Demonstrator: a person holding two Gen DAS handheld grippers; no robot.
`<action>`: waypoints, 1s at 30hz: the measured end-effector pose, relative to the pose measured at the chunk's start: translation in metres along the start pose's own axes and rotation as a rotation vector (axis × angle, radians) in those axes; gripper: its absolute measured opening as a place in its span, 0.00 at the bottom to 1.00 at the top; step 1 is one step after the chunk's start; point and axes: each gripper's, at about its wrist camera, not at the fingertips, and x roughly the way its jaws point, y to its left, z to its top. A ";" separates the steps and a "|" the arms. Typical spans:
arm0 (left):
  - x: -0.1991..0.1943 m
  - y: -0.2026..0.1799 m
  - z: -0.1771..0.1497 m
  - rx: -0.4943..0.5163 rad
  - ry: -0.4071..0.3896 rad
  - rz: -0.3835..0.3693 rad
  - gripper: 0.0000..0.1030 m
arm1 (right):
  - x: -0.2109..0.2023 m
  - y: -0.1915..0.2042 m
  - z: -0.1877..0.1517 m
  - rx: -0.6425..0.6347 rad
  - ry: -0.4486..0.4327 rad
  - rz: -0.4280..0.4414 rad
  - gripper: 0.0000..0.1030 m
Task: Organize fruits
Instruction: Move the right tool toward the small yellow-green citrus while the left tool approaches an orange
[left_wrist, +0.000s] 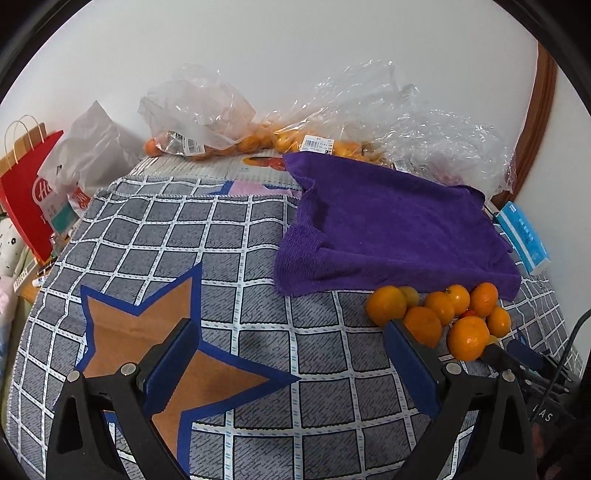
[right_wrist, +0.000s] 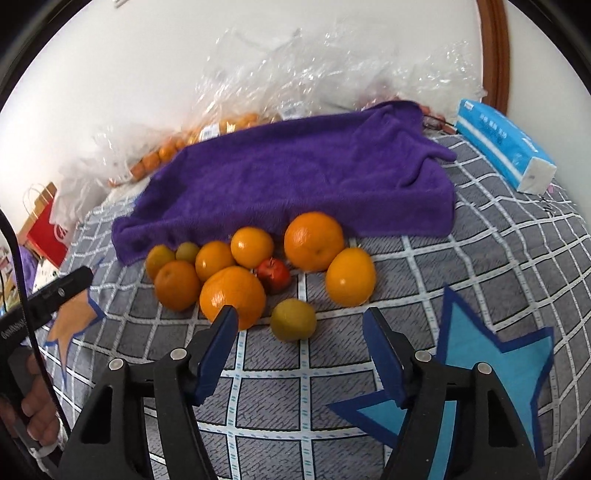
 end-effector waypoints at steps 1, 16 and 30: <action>0.000 0.001 0.000 0.000 -0.001 0.001 0.97 | 0.000 0.000 -0.001 0.002 -0.006 0.006 0.68; 0.010 0.011 -0.009 -0.024 0.044 0.006 0.97 | 0.001 0.001 -0.011 -0.033 0.027 0.024 0.41; 0.010 -0.005 -0.009 0.000 0.035 -0.078 0.97 | 0.016 0.007 -0.002 -0.098 -0.002 -0.040 0.37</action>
